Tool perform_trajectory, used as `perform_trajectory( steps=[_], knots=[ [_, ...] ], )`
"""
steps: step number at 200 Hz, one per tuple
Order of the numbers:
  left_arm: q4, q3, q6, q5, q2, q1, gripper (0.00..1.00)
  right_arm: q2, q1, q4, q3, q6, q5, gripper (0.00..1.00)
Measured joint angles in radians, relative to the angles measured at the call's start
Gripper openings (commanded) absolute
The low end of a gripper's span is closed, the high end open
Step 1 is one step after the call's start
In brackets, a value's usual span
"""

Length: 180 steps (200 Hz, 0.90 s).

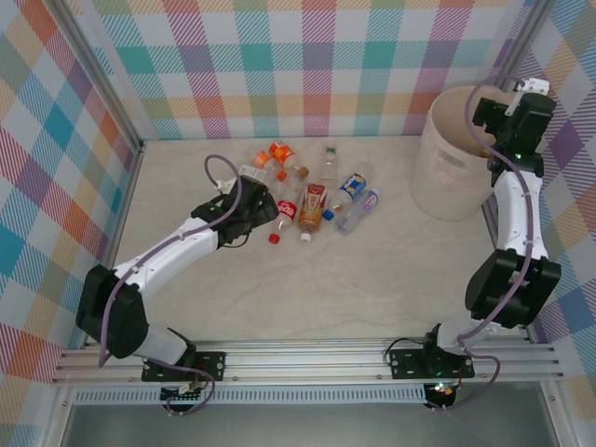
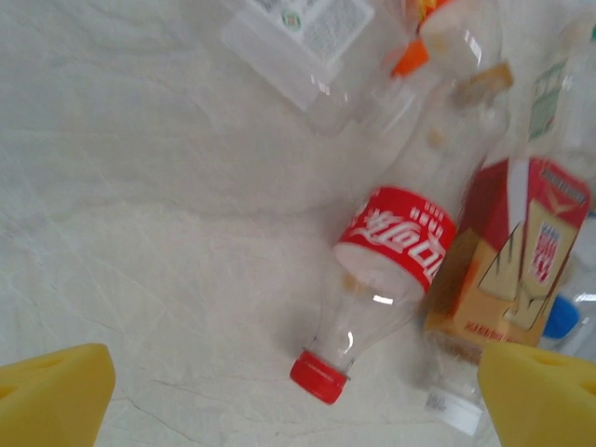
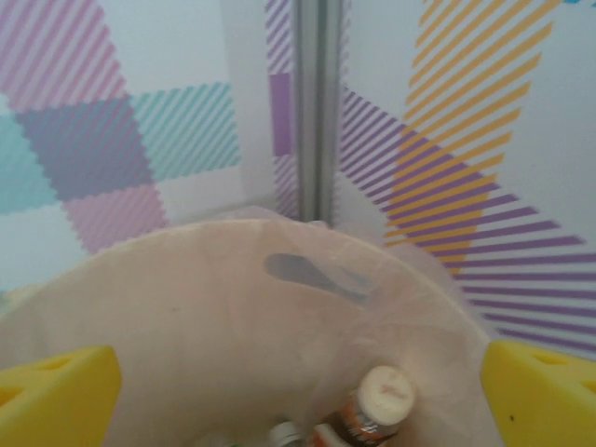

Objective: Put the plastic bottles in the bin

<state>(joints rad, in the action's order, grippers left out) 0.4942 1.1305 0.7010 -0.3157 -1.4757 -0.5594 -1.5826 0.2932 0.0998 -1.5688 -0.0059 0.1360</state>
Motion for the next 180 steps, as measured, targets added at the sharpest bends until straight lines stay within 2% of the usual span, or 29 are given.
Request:
perform_trajectory(
  steps=[33, 89, 125, 180],
  knots=[
    [0.002, 0.060, -0.085, 0.072, -0.120, 0.000, 1.00, 0.070, 0.000, 0.054, 0.006, 0.086, -0.136, 1.00],
    [0.009, 0.188, -0.272, 0.092, -0.301, 0.000, 1.00, 0.254, -0.040, 0.103, 0.136, 0.218, -0.324, 1.00],
    [0.015, 0.277, -0.374, 0.111, -0.397, 0.000, 0.93, 0.370, -0.061, 0.100, 0.295, 0.317, -0.430, 1.00],
    [0.030, 0.416, -0.480, 0.118, -0.548, 0.000, 0.83, 0.491, -0.127, 0.133, 0.438, 0.433, -0.530, 1.00]
  ],
)
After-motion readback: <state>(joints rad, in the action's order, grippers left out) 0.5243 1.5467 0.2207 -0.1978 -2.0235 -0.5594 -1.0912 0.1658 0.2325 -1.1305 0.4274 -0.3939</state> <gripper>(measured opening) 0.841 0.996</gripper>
